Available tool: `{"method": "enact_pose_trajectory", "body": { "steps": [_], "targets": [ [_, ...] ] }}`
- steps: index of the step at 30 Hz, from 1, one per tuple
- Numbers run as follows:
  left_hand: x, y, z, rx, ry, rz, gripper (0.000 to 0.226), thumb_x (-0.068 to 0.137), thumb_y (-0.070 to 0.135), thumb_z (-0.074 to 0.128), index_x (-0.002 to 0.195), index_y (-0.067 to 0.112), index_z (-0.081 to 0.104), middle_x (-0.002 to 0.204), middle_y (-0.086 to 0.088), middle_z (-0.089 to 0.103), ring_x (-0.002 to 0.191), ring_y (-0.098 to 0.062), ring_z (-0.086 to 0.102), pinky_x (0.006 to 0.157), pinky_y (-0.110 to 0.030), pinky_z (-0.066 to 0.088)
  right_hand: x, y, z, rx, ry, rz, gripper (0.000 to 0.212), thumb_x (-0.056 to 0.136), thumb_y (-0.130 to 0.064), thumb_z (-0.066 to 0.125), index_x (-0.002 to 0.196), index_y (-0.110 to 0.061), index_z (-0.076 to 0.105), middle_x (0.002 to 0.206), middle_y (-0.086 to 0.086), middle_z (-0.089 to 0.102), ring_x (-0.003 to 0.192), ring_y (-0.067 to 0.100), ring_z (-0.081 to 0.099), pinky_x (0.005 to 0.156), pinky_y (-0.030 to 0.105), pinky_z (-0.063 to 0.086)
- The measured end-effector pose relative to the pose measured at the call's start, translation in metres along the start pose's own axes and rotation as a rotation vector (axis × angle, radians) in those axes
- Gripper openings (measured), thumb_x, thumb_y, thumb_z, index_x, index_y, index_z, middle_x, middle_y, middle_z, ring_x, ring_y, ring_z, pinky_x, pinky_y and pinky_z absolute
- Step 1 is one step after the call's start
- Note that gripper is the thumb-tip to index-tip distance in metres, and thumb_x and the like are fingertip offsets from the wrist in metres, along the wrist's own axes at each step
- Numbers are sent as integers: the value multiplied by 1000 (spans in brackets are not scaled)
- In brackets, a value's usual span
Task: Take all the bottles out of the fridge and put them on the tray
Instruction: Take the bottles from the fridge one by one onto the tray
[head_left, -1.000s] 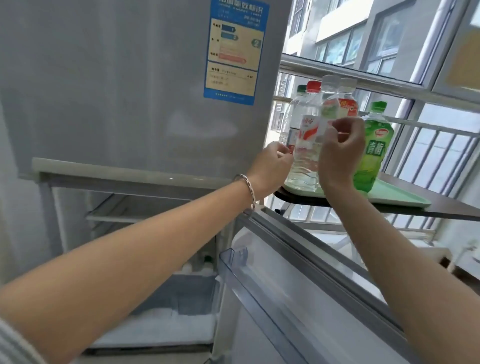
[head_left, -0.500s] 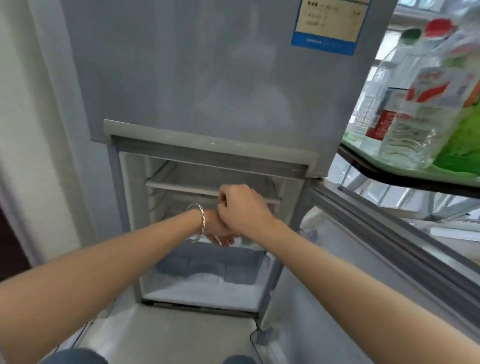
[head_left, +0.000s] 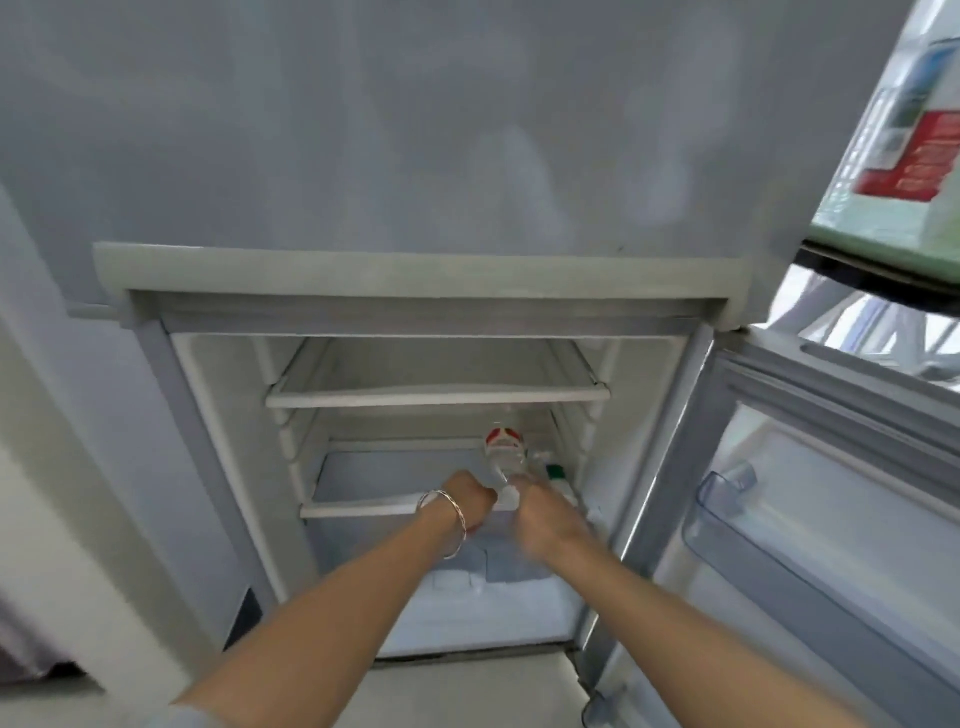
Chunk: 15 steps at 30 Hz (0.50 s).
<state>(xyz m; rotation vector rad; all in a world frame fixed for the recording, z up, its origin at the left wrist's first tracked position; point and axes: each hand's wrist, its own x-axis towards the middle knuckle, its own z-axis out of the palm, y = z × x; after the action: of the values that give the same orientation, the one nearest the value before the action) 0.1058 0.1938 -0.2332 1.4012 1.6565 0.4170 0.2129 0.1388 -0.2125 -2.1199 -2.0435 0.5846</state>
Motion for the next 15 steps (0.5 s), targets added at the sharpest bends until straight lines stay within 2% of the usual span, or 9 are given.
{"method": "enact_pose_trajectory", "body": {
  "steps": [2, 4, 5, 7, 8, 11, 13, 14, 15],
  "targets": [
    [10, 4, 11, -194, 16, -52, 23, 87, 13, 55, 65, 7, 47, 61, -11, 52, 54, -23, 52, 56, -29, 44, 5, 8, 2, 45, 34, 22, 51, 91, -11, 50, 140, -23, 43, 136, 10, 54, 120, 28, 55, 97, 35, 47],
    [19, 9, 25, -416, -41, -101, 17, 84, 17, 63, 80, 6, 51, 79, -14, 58, 69, -26, 58, 64, -32, 47, 7, 16, 3, 74, 57, 46, 47, 94, -9, 44, 139, -21, 44, 132, 10, 57, 118, 28, 56, 92, 31, 45],
    [24, 10, 30, -554, -84, -136, 25, 80, 19, 68, 94, 3, 54, 93, -17, 62, 82, -30, 63, 68, -35, 49, 6, 19, 3, 77, 71, 56, 47, 95, -9, 42, 140, -21, 43, 132, 10, 57, 118, 28, 56, 91, 30, 44],
    [39, 10, 44, -758, -156, -188, 59, 68, 25, 76, 117, 3, 54, 112, -22, 65, 102, -36, 65, 73, -37, 54, 5, 27, 5, 122, 106, 70, 46, 95, -9, 39, 139, -19, 45, 133, 9, 57, 118, 27, 57, 92, 29, 44],
    [43, 8, 47, -829, -186, -197, 64, 63, 28, 79, 117, 5, 55, 112, -21, 65, 102, -35, 65, 72, -36, 54, 4, 29, 7, 168, 110, 70, 43, 96, -10, 38, 136, -18, 48, 133, 8, 57, 116, 26, 57, 92, 28, 45],
    [40, 9, 51, -928, -150, -219, 36, 76, 32, 76, 95, 7, 58, 85, -14, 63, 73, -25, 61, 63, -29, 50, 2, 40, 10, 268, 116, 92, 38, 96, -9, 38, 129, -16, 54, 127, 8, 61, 105, 22, 58, 90, 26, 46],
    [37, 4, 47, -847, -69, -239, 39, 81, 37, 70, 97, 5, 57, 74, -11, 57, 60, -21, 54, 55, -26, 45, 0, 45, 10, 275, 119, 75, 46, 92, -5, 40, 135, -18, 50, 130, 10, 59, 113, 25, 57, 95, 27, 47],
    [35, 2, 44, -769, 9, -236, 43, 82, 39, 67, 102, 2, 58, 75, -12, 58, 60, -24, 56, 56, -26, 45, -1, 46, 10, 270, 119, 72, 51, 91, -4, 40, 139, -19, 47, 134, 10, 58, 117, 26, 55, 97, 28, 46],
    [33, -1, 40, -678, 87, -210, 48, 83, 41, 65, 106, -1, 60, 82, -16, 64, 69, -29, 63, 63, -29, 46, -1, 45, 9, 272, 112, 73, 54, 91, -5, 41, 143, -20, 43, 136, 10, 56, 119, 27, 55, 97, 28, 46]
  ]
}}
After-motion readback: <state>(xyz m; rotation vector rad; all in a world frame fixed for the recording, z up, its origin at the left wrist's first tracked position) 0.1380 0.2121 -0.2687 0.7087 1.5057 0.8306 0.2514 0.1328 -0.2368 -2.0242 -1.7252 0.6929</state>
